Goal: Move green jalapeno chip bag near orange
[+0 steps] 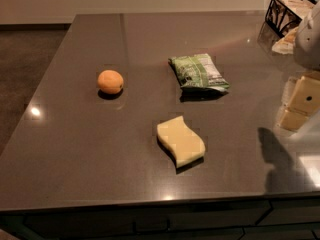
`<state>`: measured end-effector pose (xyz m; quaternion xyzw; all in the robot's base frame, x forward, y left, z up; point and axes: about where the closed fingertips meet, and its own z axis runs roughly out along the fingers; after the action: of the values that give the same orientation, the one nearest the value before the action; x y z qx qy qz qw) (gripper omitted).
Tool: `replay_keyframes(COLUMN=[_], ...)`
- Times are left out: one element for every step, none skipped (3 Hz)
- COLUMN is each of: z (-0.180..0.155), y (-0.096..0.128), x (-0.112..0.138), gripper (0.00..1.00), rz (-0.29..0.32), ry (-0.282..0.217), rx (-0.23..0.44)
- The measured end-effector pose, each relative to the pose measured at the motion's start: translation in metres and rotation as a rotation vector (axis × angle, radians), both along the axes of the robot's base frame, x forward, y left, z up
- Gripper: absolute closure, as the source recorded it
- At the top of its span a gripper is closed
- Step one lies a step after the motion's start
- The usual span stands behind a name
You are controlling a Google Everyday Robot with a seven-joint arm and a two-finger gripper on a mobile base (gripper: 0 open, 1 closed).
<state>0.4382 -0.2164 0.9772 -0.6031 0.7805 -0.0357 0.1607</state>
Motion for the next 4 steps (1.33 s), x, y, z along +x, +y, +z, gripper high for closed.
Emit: replay_keyframes(z=[0.0,0.002,-0.005,-0.023], y=[0.0,0.001,0.005,0.013], x=[0.0,0.012,0.054,0.122], gripper=[0.0,0.0,0.0,0.0], rz=[0.0,-0.027,-0.115,-0.245], ry=[0.0,0.02,0.01,-0.037], rx=[0.0,-0.003,0.037,0.102])
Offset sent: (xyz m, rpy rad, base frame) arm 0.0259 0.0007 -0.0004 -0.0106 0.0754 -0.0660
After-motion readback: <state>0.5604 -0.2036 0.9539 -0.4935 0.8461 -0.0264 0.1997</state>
